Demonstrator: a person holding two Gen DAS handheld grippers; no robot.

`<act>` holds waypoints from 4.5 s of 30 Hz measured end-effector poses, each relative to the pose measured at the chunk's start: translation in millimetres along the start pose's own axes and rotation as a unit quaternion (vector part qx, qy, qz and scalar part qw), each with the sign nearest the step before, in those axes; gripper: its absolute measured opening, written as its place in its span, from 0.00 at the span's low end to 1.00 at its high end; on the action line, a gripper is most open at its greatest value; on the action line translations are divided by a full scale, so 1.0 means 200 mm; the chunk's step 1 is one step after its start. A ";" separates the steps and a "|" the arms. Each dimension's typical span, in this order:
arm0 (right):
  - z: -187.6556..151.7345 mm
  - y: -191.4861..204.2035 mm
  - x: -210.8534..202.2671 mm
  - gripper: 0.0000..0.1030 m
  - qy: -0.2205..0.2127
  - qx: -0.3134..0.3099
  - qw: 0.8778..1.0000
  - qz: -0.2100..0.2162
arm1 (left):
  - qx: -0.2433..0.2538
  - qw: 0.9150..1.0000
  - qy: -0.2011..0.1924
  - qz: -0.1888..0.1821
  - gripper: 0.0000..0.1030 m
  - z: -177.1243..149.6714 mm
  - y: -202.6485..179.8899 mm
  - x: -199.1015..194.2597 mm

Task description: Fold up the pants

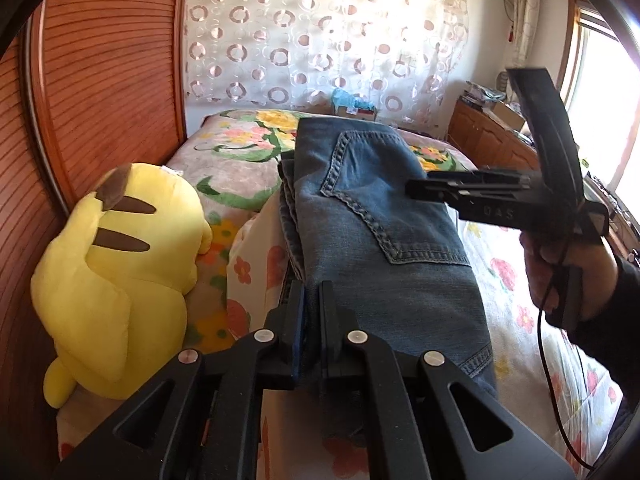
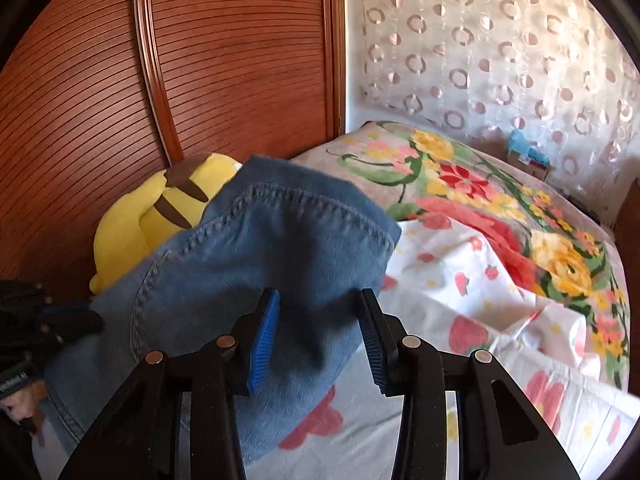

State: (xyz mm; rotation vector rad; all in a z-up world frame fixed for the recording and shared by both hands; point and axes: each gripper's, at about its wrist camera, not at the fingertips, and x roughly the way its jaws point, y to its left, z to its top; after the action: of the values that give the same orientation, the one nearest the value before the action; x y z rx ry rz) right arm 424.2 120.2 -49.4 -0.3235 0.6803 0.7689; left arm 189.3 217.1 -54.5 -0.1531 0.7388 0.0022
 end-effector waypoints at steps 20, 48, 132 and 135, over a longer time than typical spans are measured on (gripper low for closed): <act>-0.44 0.00 -0.83 0.41 -0.075 0.057 0.996 -0.010 | 0.024 0.997 -0.065 -0.017 0.87 0.00 -0.31 -0.32; -1.16 0.11 -2.17 0.70 -0.163 0.127 0.965 -0.160 | 0.086 0.989 -0.111 -0.035 1.00 -0.11 -1.09 -0.72; -1.22 0.16 -2.33 0.71 -0.184 0.136 0.954 -0.193 | 0.092 0.986 -0.137 -0.031 1.00 -0.13 -1.25 -0.87; -1.21 0.16 -2.33 0.71 -0.186 0.137 0.954 -0.193 | 0.092 0.986 -0.138 -0.031 1.00 -0.13 -1.26 -0.88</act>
State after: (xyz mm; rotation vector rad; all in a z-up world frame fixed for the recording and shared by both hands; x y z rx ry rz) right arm 49.3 -225.6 81.0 -0.0470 0.3430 0.3391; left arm 56.0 -25.9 78.7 0.0017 0.4539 -0.1029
